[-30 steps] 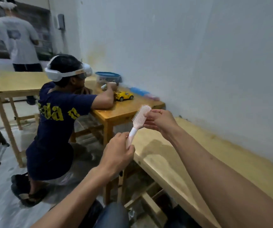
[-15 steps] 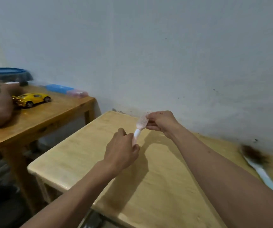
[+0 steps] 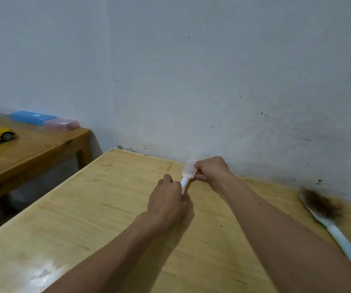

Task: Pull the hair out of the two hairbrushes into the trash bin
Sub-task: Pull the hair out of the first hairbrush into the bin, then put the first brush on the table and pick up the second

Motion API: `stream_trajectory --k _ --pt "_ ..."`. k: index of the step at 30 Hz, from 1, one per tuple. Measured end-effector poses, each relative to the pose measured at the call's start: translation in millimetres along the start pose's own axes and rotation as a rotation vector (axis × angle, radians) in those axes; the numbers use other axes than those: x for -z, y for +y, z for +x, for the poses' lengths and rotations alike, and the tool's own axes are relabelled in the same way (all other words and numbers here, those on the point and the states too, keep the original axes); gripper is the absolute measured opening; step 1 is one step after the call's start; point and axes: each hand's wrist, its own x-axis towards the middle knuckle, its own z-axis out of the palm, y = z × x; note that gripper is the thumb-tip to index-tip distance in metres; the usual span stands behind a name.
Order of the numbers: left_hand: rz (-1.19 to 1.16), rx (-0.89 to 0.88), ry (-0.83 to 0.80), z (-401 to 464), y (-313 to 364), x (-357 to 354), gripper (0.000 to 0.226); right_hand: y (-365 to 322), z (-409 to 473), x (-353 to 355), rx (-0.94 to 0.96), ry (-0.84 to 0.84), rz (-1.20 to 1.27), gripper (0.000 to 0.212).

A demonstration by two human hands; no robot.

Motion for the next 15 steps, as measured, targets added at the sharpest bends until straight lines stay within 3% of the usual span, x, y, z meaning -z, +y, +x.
stream_trajectory --k 10,15 --pt "-0.091 -0.052 0.044 12 -2 -11 0.036 3 10 5 -0.020 -0.005 -0.036 0.014" --pt "-0.005 -0.079 0.123 10 4 -6 0.058 -9 -6 35 0.036 0.002 -0.120 0.019"
